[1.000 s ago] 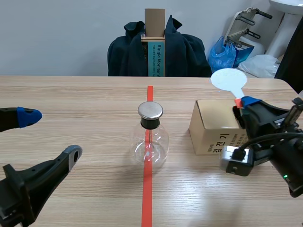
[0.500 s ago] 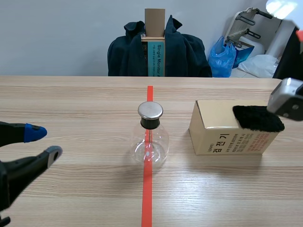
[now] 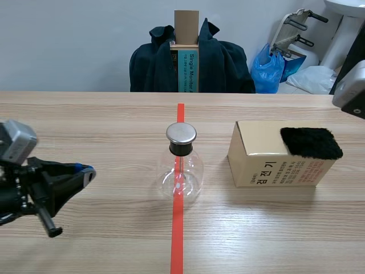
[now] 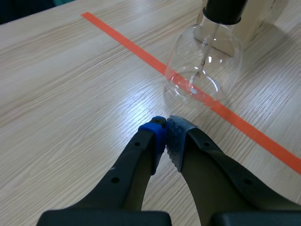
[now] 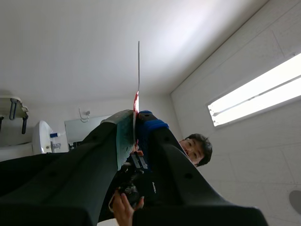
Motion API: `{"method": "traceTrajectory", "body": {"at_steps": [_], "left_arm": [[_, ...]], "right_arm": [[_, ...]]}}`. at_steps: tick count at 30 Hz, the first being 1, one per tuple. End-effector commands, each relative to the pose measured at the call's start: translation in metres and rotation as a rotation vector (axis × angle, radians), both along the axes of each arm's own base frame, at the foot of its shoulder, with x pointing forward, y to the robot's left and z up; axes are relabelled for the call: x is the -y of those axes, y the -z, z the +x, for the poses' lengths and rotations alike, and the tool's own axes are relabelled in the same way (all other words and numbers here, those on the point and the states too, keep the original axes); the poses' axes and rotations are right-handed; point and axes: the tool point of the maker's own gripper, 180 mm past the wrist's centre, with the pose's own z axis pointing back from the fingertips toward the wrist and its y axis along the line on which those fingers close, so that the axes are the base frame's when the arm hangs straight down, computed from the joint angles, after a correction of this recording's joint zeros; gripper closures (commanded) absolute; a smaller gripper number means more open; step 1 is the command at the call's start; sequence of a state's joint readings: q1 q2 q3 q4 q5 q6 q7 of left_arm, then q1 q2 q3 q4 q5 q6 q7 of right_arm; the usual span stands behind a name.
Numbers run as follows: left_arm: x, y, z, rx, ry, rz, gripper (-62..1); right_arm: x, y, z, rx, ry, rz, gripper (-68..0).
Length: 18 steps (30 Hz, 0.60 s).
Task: Do the electroscope experiment.
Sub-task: 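Bring the plate to the electroscope and point at the metal foil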
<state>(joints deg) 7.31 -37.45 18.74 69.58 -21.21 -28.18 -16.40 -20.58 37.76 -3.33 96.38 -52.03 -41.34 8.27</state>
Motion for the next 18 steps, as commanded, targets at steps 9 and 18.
{"method": "traceTrajectory", "body": {"at_steps": [9, 18], "left_arm": [[0.062, 0.006, 0.024, 0.039, 0.077, -0.071, -2.9], [0.063, 0.012, 0.035, 0.105, 0.041, -0.045, -2.9]], "right_arm": [[-0.004, -0.015, -0.004, 0.078, -0.027, -0.018, -0.8], [-0.031, -0.009, -0.009, 0.094, -0.097, -0.029, -0.8]]}}
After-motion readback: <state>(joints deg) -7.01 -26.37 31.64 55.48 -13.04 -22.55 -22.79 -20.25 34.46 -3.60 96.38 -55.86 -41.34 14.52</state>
